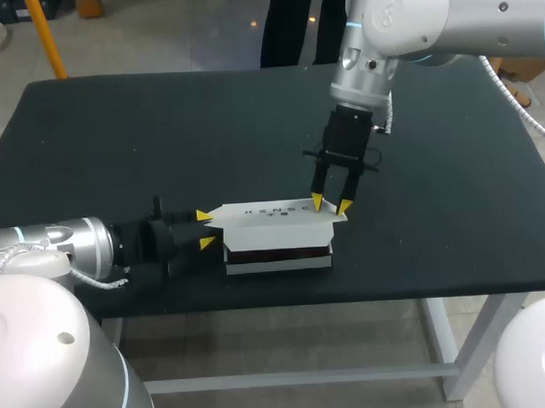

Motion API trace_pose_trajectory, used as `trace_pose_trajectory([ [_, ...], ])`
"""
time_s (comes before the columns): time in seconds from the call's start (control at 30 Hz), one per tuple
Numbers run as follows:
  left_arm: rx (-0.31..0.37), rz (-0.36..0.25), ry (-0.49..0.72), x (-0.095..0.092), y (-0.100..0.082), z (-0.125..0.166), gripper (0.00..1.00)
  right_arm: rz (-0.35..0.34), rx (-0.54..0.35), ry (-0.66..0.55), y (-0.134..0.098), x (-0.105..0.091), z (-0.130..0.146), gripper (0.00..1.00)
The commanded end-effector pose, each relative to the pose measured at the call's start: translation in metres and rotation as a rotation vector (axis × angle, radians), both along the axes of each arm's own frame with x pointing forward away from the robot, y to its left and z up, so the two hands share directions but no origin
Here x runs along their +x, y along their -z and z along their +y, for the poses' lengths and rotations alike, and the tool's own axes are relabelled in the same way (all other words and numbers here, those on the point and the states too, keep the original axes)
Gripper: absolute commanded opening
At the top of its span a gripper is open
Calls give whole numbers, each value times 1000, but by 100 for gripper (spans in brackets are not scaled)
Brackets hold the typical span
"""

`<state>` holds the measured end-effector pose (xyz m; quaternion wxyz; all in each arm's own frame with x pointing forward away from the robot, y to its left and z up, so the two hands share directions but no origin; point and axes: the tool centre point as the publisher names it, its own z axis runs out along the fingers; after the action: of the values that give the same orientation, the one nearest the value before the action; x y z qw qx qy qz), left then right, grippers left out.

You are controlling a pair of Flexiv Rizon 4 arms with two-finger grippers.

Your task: Assemble the packaging by folding the flat box into shape, placing the metal phone stand inside, and closing the box properly

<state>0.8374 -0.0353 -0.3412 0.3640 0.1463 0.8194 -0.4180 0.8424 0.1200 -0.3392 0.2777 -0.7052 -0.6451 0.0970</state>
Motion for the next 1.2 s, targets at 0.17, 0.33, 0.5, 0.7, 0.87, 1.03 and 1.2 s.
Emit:
trace_pose_trajectory([
  [0.17,101,278,68,-12,-43,40,73,-6,-2,2,1,-3,0,44],
  [0.33,152,443,66,-8,-65,51,100,-10,0,2,1,-4,0,44],
  [0.5,274,657,120,-5,-76,59,100,-16,2,4,2,-5,0,45],
  [0.7,431,709,0,1,-79,64,100,-21,6,8,2,-5,-1,44],
  [0.87,431,709,0,1,-79,64,100,-22,18,5,6,-5,0,44],
  [1.03,431,709,0,1,-79,64,100,-22,20,11,8,-7,-1,44],
  [1.2,390,759,-81,3,-82,49,100,-27,21,18,8,-9,-1,43],
])
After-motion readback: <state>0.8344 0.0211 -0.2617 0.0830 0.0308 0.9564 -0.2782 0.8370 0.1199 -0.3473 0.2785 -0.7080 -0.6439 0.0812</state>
